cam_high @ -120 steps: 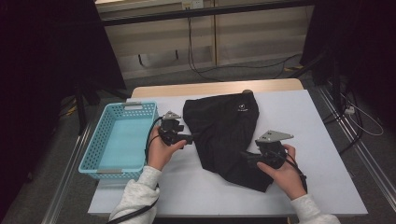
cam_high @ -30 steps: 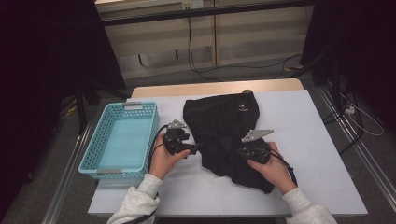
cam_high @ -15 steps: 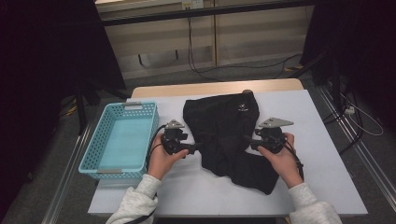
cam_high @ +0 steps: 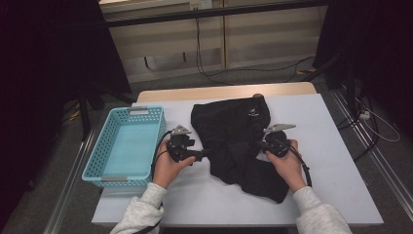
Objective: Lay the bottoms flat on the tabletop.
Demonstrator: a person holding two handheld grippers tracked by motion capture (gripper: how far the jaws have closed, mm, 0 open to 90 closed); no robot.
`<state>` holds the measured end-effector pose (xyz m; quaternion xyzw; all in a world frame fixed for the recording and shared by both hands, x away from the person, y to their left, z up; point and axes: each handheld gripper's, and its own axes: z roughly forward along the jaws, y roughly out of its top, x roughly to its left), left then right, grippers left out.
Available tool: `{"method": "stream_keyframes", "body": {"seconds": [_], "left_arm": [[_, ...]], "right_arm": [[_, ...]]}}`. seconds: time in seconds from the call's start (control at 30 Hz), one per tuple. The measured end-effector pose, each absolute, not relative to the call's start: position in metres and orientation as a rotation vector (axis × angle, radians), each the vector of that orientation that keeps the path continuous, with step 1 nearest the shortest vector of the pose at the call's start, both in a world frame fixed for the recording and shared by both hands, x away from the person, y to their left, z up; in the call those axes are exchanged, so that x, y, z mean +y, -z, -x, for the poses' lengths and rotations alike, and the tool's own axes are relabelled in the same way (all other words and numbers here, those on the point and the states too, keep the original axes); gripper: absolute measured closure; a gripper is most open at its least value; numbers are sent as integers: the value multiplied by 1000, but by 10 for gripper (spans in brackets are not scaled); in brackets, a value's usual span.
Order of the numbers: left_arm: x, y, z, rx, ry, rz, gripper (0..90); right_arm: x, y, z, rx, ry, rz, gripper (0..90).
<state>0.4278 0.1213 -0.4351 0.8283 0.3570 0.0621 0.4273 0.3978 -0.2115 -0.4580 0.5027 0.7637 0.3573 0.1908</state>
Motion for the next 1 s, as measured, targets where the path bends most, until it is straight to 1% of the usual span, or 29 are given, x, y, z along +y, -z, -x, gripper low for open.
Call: {"method": "stream_keyframes", "body": {"seconds": [0.2,0.33,0.43,0.67,0.8,0.9,0.97,1.0], "left_arm": [[121,433,-427,885,-160,-2064,202],[121,434,-428,886,-157,-2068,202],[120,435,-427,890,-155,-2073,202],[125,435,-424,907,-167,-2072,202],[125,437,-423,907,-168,-2080,200],[123,439,-423,903,-159,-2093,200],[122,439,-424,901,-161,-2091,200],[122,439,-424,899,-158,-2095,200]], "right_arm": [[-242,438,-404,2015,-985,-1410,900],[-257,437,-408,1954,-894,-1381,900],[-264,441,-413,1930,-892,-1378,900],[-260,447,-423,1960,-863,-1359,900],[-264,449,-423,1975,-898,-1384,900],[-259,447,-420,2008,-885,-1346,900],[-256,447,-419,2026,-890,-1338,882],[-256,447,-418,2028,-892,-1337,847]]}}
